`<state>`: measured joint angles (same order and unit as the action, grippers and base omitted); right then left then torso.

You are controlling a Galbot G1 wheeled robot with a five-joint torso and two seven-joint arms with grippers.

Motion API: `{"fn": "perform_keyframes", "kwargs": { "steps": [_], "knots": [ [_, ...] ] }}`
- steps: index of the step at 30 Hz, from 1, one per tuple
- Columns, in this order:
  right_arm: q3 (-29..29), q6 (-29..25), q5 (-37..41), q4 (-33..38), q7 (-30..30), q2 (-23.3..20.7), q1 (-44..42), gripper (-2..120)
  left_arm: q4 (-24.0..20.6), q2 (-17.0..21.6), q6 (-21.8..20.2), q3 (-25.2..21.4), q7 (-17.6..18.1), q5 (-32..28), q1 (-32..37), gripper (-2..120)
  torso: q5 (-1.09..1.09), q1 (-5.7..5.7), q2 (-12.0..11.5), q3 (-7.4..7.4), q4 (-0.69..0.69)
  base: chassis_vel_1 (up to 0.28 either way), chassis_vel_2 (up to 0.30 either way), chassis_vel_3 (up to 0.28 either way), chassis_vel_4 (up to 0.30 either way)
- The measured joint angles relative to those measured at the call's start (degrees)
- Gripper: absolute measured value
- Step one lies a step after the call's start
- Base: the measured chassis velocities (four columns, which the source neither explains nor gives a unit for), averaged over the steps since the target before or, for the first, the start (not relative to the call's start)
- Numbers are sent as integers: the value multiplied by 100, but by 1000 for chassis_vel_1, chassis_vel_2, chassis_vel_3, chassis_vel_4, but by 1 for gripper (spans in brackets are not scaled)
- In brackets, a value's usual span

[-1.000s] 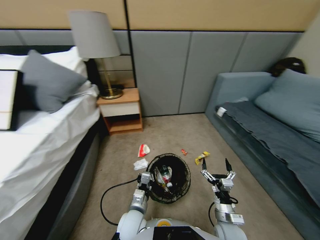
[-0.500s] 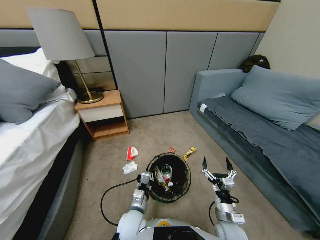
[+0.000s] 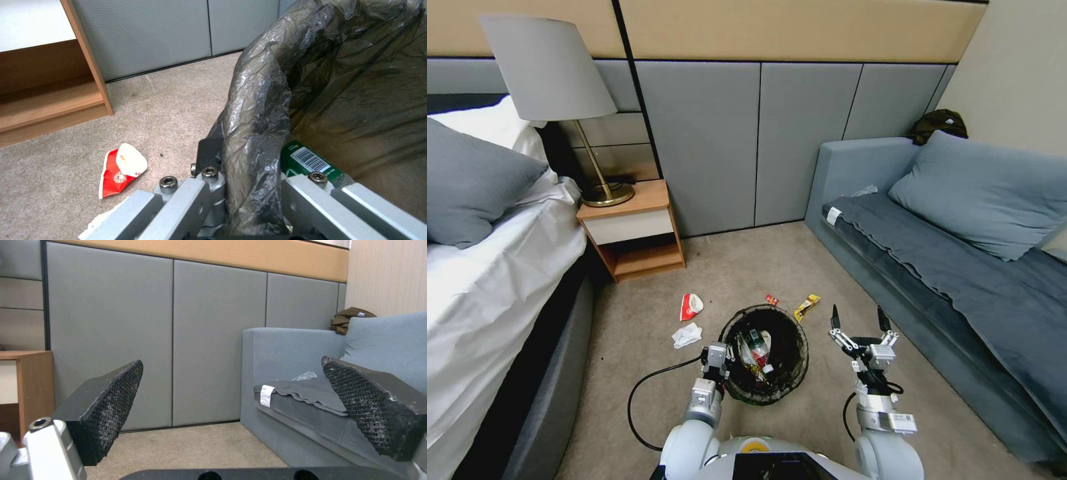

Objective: Pick up the trash bin, then pick up the garbage from the floor and place it into the trash bin.

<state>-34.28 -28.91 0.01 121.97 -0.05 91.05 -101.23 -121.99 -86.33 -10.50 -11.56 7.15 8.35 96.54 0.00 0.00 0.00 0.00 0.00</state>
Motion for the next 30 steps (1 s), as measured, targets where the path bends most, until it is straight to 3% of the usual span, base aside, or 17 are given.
{"fn": "perform_keyframes", "kwargs": {
  "steps": [20,30],
  "knots": [
    [12,-140,8,-39,-63,21,12,100,-42,-5,-3,-16,6,8,28,1,0,0,0,0,0,0,0,0,0],
    [3,-199,6,-64,-82,14,-6,100,-43,-10,-3,-11,5,25,32,1,-1,0,0,0,-1,-151,135,133,-156]
  ]
}}
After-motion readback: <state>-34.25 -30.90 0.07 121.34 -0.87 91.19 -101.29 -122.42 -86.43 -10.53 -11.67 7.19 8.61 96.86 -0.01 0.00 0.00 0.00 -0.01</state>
